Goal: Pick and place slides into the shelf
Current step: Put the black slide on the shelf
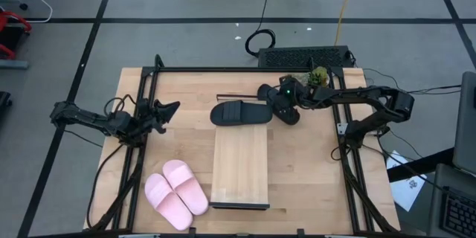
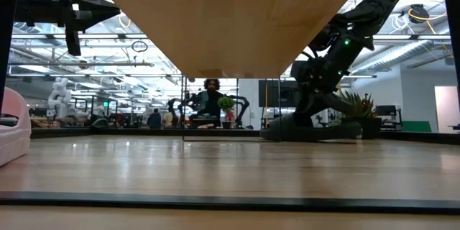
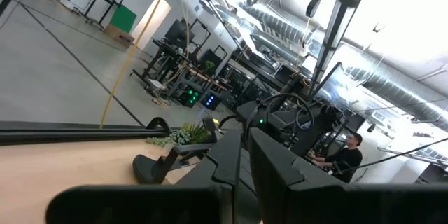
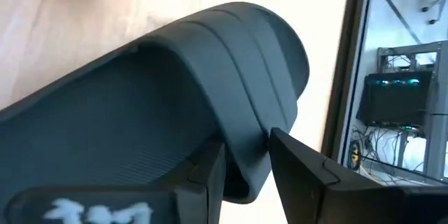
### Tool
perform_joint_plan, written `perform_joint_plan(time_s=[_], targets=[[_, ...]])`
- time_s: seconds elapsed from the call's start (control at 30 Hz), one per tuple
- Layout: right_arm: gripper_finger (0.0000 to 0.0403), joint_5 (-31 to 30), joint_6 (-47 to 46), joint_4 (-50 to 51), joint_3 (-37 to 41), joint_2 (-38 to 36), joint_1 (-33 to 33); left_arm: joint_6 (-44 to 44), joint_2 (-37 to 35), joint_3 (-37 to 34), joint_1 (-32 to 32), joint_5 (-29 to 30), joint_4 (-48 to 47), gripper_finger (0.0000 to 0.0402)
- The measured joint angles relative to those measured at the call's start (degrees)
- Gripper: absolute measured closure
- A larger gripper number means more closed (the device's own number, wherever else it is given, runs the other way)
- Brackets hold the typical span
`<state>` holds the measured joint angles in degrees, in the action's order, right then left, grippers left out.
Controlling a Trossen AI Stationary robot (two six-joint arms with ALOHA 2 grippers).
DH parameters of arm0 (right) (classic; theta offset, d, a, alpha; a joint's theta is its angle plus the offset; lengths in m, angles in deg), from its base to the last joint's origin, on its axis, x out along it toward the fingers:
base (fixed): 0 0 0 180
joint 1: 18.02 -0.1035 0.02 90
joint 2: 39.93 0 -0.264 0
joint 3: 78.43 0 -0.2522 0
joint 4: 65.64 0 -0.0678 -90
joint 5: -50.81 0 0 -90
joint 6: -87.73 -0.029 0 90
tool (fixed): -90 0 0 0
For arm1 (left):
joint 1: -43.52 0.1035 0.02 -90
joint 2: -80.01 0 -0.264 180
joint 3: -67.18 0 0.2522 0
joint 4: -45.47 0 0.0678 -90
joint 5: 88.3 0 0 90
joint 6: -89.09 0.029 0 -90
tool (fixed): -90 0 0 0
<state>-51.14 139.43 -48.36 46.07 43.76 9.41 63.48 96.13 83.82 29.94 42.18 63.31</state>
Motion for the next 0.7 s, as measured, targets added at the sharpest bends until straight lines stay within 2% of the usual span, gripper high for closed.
perform_joint_plan(time_s=[0.2, 0.43, 0.7], targets=[[0.032, -0.21, -0.75, -1.97, 0.02, 0.03, 1.46, 0.0, 0.0, 0.0, 0.0, 0.12, -0.05, 0.0369], [0.0393, 0.16, -1.9, -2.19, 0.0, -0.08, 3.38, 0.0, 0.0, 0.0, 0.0, 0.14, -0.07, 0.0369], [0.0373, 0.22, -3.23, -2.06, 0.0, -0.08, 3.37, -0.1, 0.0, 0.0, 0.0, 0.16, -0.07, 0.0369]])
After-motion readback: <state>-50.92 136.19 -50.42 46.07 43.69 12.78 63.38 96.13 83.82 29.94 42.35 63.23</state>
